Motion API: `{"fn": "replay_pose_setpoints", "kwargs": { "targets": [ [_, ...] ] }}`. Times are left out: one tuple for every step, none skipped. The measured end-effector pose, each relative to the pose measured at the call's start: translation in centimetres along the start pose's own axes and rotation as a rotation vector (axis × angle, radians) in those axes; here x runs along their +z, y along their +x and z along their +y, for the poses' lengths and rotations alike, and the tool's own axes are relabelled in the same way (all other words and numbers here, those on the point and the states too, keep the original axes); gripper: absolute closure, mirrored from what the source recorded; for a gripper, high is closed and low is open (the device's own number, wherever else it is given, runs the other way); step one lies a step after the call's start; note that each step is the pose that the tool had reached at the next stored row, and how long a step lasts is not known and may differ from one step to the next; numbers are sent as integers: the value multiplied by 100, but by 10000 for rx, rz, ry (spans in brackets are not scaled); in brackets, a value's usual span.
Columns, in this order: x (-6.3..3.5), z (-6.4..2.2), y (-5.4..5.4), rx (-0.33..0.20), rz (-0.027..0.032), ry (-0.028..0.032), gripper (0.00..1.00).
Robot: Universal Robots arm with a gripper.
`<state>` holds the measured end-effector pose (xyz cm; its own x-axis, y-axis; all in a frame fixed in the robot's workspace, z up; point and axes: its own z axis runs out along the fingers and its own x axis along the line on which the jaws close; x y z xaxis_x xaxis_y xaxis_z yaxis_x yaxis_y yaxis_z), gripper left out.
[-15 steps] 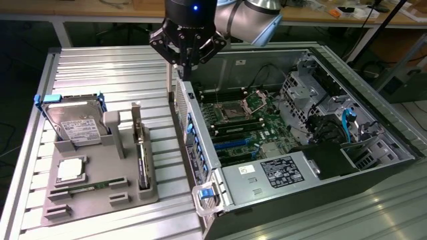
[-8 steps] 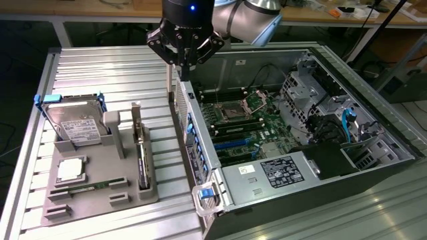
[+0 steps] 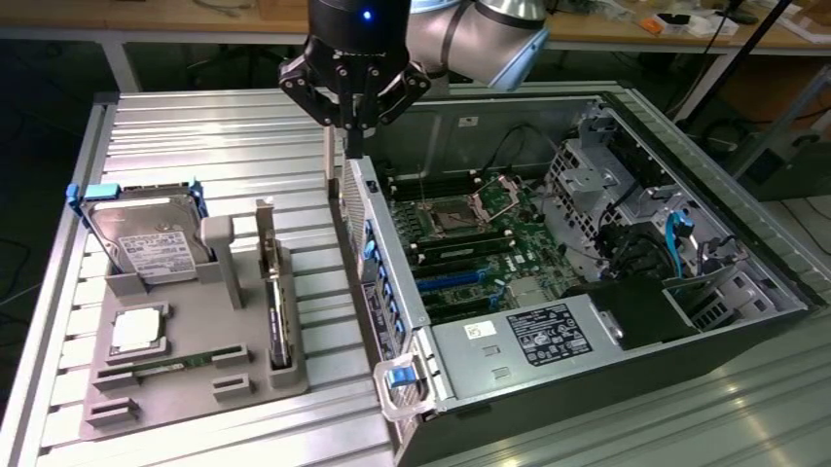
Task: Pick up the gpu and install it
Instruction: 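Reach for the gpu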
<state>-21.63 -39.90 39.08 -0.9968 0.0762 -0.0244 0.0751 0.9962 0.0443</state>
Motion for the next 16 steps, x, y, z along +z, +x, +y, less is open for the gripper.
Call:
{"fn": "replay_pose_setpoints", "kwargs": {
  "targets": [
    [0, -1, 12, 0, 0, 0, 89],
    [0, -1, 21, 0, 0, 0, 89],
    [0, -2, 27, 0, 0, 0, 89],
    [0, -3, 35, 0, 0, 0, 89],
    [0, -3, 44, 0, 0, 0, 89],
    [0, -4, 50, 0, -1, -1, 89],
    [0, -4, 57, 0, -1, 0, 89],
    [0, -5, 62, 1, 0, 0, 89],
    [0, -5, 68, 0, -1, 0, 89],
    [0, -6, 75, 1, 0, -1, 89],
    [0, -6, 81, 0, 0, 0, 89],
    [0, -6, 88, 0, -1, -1, 89],
    [-1, -7, 94, 1, 0, 0, 89],
    [0, -8, 103, 0, 0, 0, 89],
    [-1, -8, 113, 1, 0, 0, 89],
    [-1, -9, 122, 0, 0, 0, 89]
  ]
}}
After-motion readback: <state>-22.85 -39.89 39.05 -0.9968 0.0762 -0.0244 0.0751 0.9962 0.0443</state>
